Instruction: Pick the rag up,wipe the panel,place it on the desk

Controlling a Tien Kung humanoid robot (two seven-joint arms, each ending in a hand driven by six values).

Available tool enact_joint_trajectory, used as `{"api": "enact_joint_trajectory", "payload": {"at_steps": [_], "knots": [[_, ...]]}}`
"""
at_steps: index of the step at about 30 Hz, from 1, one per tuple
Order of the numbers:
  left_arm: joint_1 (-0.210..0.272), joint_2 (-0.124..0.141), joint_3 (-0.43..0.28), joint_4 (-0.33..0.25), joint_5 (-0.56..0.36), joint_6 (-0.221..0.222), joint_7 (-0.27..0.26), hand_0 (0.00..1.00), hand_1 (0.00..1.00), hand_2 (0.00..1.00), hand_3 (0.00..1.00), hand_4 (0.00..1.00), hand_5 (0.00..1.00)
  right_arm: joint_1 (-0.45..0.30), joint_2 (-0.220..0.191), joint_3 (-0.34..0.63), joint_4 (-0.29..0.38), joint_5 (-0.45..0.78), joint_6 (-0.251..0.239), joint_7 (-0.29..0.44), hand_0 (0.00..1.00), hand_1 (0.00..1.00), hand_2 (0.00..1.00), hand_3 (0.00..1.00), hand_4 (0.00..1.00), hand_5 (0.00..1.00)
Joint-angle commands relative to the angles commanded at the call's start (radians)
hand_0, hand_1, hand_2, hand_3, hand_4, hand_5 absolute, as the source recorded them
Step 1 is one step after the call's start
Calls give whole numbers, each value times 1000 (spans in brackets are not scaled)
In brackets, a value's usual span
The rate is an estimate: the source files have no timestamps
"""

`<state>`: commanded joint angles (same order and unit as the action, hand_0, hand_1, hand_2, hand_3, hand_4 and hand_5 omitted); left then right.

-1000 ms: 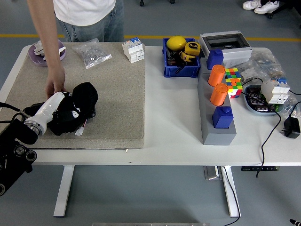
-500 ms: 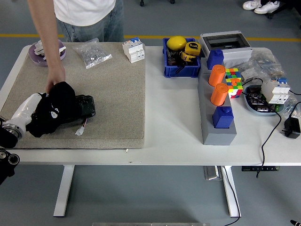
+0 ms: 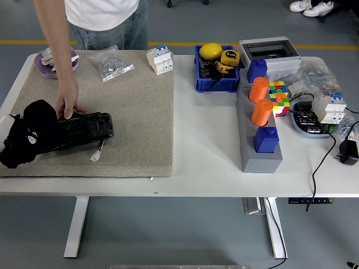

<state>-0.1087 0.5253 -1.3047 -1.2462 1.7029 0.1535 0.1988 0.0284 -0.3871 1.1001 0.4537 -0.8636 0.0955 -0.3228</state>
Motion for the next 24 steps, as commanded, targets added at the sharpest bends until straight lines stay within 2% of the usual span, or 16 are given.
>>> {"api": "enact_joint_trajectory", "payload": {"at_steps": [5,14,24], "knots": [[26,12,-24,-2,2,3,-2,242,245,612,515,50,2,0,0,0,0,1,0,0,764,701,728,703,998,634],[48,17,-59,-11,7,14,-3,242,246,611,515,54,2,-1,0,1,0,2,0,0,763,701,728,703,998,634],[21,-9,-15,-28,4,33,-7,242,247,609,516,61,2,1,0,2,0,3,-2,1,764,701,728,704,998,634]]}}
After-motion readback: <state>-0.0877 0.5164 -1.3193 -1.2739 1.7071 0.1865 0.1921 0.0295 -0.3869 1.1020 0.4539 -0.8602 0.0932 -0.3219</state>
